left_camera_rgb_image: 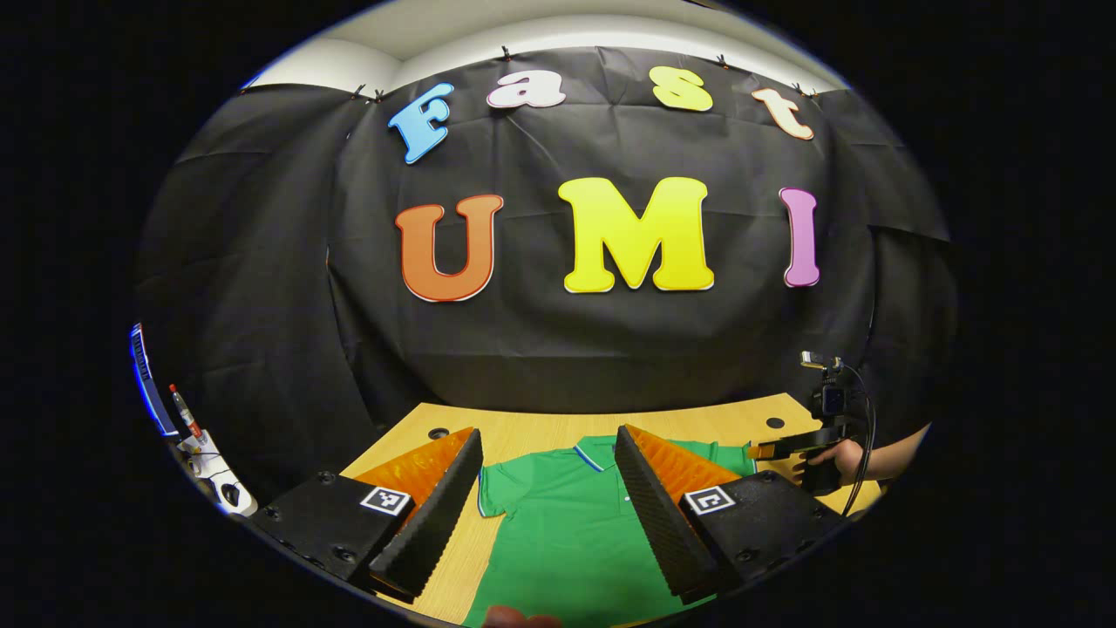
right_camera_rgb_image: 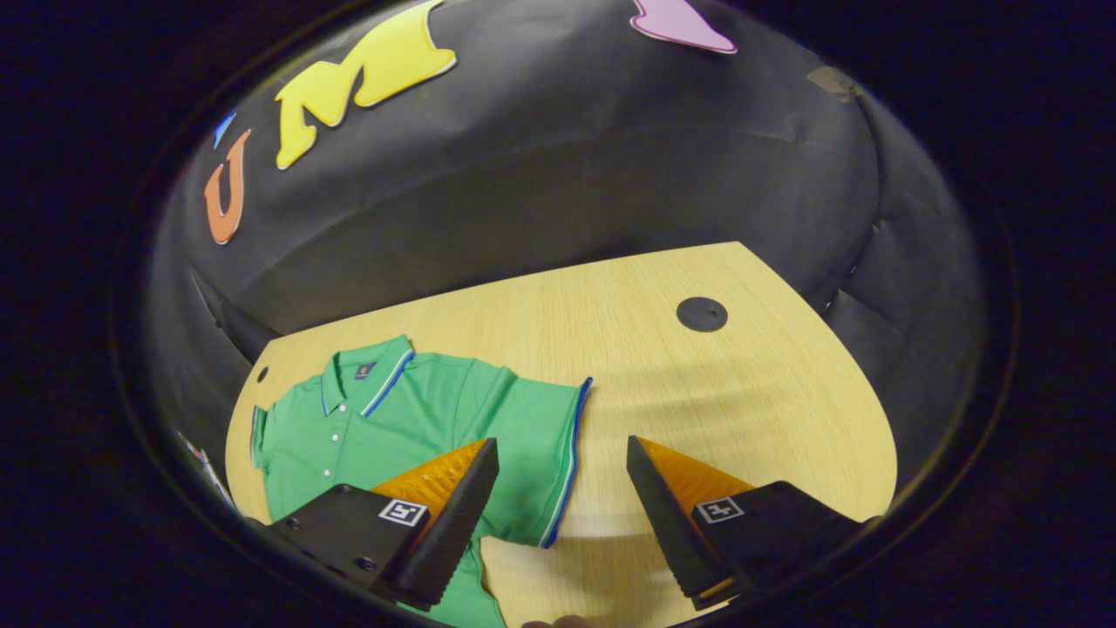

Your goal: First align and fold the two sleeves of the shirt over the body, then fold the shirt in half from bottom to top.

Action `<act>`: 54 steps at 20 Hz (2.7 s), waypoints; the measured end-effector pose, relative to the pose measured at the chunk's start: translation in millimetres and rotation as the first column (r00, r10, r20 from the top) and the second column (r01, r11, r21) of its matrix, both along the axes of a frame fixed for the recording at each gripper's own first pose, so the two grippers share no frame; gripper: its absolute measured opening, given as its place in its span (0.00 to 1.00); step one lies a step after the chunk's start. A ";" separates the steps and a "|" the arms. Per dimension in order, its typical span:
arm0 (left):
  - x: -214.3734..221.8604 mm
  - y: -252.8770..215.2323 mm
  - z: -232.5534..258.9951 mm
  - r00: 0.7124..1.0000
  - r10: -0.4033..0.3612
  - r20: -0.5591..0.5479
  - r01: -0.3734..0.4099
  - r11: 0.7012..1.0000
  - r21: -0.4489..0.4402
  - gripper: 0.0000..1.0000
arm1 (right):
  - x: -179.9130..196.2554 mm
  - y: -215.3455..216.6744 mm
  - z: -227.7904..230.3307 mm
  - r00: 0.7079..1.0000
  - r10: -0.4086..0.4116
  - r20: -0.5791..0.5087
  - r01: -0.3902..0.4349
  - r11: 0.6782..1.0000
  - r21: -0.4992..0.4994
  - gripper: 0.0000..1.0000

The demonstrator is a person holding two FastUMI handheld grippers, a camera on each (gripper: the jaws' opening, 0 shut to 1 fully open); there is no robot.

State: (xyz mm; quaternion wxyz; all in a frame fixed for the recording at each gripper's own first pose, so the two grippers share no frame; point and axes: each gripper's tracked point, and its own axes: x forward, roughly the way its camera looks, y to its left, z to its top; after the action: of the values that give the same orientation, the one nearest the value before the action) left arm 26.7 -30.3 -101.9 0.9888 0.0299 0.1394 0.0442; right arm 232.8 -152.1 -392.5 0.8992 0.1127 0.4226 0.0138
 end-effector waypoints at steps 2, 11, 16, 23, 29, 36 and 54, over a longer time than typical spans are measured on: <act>0.6 2.6 -3.4 1.000 0.012 -0.009 -0.012 1.000 0.005 0.98 | 9.1 2.1 -14.5 1.000 -0.001 -0.023 0.001 1.000 0.002 0.92; 6.3 12.8 -21.5 0.997 0.044 -0.061 -0.044 0.999 0.004 0.98 | 28.8 13.1 -38.0 0.996 0.049 -0.074 -0.054 0.997 -0.063 0.47; 7.2 15.4 -24.0 0.997 0.039 -0.070 -0.039 0.999 0.000 0.98 | 33.9 8.4 -41.7 0.996 0.057 -0.066 -0.065 0.989 -0.132 0.05; 2.6 21.7 -32.9 0.995 0.056 -0.084 -0.060 0.997 -0.052 0.98 | 36.6 12.5 -8.9 0.999 0.024 -0.035 -0.026 0.997 -0.076 0.02; -6.0 30.9 -32.5 0.994 0.079 -0.078 -0.085 0.993 -0.082 0.98 | 47.9 54.2 38.3 0.997 0.068 0.031 -0.066 0.997 -0.044 0.03; -28.6 67.3 -31.2 0.982 0.169 -0.082 -0.176 0.981 -0.086 0.98 | 48.8 138.7 51.6 0.985 0.170 0.041 -0.170 0.985 -0.010 0.02; -49.4 108.7 -9.7 0.979 0.204 -0.008 -0.203 0.969 -0.142 0.98 | 15.1 174.8 137.4 0.940 0.264 0.214 -0.238 0.961 -0.141 0.92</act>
State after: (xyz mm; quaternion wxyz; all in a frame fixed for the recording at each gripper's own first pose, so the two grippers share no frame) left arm -22.7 78.4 -111.6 0.9791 -0.0550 0.1414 0.1355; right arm 248.0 22.7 -255.1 0.9379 0.0043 0.3264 0.1177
